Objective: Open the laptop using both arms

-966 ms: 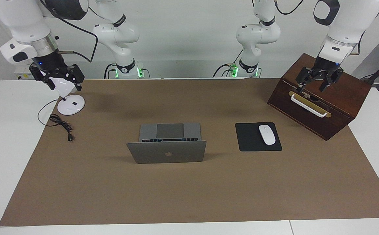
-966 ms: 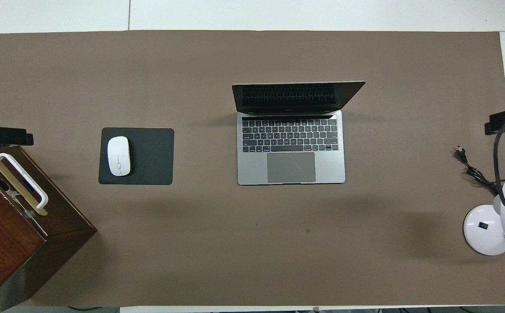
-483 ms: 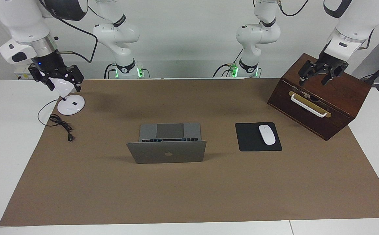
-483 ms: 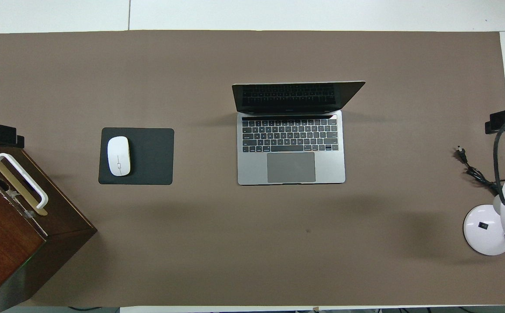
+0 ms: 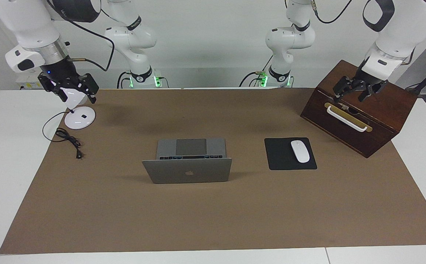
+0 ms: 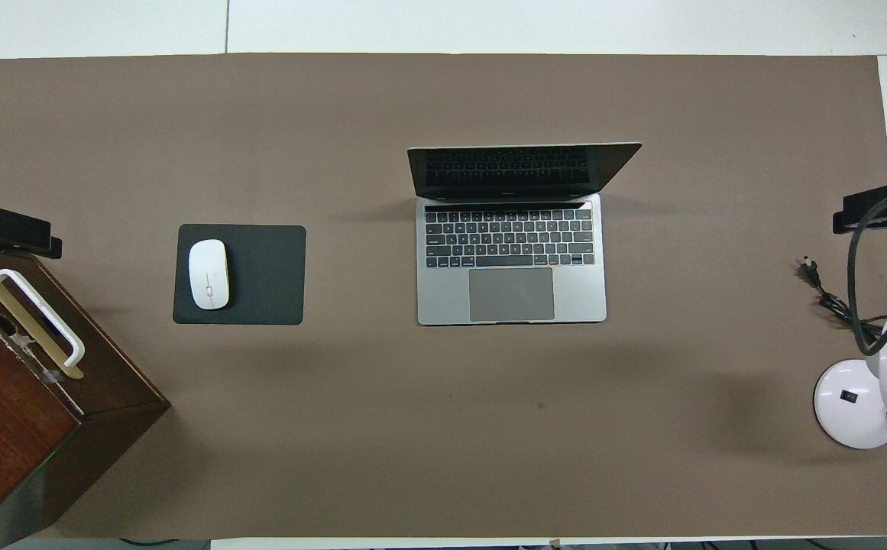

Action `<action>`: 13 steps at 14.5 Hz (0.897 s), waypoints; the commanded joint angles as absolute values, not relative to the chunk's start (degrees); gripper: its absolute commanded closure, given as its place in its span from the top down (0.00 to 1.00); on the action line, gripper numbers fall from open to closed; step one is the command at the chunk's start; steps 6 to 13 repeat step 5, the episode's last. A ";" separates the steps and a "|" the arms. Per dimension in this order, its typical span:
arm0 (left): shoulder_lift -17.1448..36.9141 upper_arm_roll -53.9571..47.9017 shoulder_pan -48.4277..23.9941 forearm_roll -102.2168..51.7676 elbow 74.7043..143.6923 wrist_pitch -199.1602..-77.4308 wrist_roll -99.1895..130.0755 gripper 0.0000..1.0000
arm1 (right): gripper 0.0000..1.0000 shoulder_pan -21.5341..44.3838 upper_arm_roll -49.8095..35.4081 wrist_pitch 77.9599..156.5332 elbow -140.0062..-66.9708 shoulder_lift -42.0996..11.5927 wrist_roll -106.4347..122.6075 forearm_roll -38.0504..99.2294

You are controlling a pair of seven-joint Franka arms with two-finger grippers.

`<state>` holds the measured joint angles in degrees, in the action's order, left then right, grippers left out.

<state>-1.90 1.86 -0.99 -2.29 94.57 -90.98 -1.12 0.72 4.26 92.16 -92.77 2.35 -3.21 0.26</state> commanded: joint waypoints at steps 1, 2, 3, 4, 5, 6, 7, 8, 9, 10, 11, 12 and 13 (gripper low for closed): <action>-1.32 1.41 -0.44 -1.93 93.08 -90.17 -0.26 1.00 | 1.00 0.53 3.96 92.28 -94.04 3.60 -4.31 1.32; -1.32 1.41 -0.44 -1.93 93.08 -90.18 -0.26 1.00 | 1.00 0.53 3.96 92.29 -94.13 3.60 -4.22 1.32; -1.23 1.32 -0.44 -1.93 93.08 -90.26 -0.26 1.00 | 1.00 0.53 3.96 92.20 -94.04 3.60 -4.22 1.23; -1.23 1.32 -0.44 -1.85 93.08 -90.61 -0.26 1.00 | 1.00 0.53 3.96 92.20 -94.13 3.69 -4.22 1.32; -1.23 1.32 -0.44 -1.85 93.16 -91.05 -0.26 1.00 | 1.00 0.53 3.96 92.11 -94.22 3.69 -4.13 1.32; -1.23 1.32 -0.44 -1.85 93.16 -91.05 -0.26 1.00 | 1.00 0.53 3.96 92.11 -94.22 3.69 -4.13 1.32; -1.23 1.32 -0.44 -1.85 93.16 -91.05 -0.26 1.00 | 1.00 0.53 3.96 92.11 -94.22 3.69 -4.13 1.32; -1.23 1.32 -0.44 -1.85 93.16 -91.05 -0.26 1.00 | 1.00 0.53 3.96 92.11 -94.22 3.69 -4.13 1.32; -1.23 1.32 -0.44 -1.85 93.16 -91.05 -0.26 1.00 | 1.00 0.53 3.96 92.11 -94.22 3.69 -4.13 1.32; -1.23 1.32 -0.44 -1.85 93.16 -91.05 -0.26 1.00 | 1.00 0.53 3.96 92.11 -94.22 3.69 -4.13 1.32; -1.23 1.32 -0.44 -1.85 93.16 -91.05 -0.26 1.00 | 1.00 0.53 3.96 92.11 -94.22 3.69 -4.13 1.32; -1.23 1.32 -0.44 -1.85 93.16 -91.05 -0.26 1.00 | 1.00 0.53 3.96 92.11 -94.22 3.69 -4.13 1.32; -1.23 1.32 -0.44 -1.85 93.16 -91.05 -0.26 1.00 | 1.00 0.53 3.96 92.11 -94.22 3.69 -4.13 1.32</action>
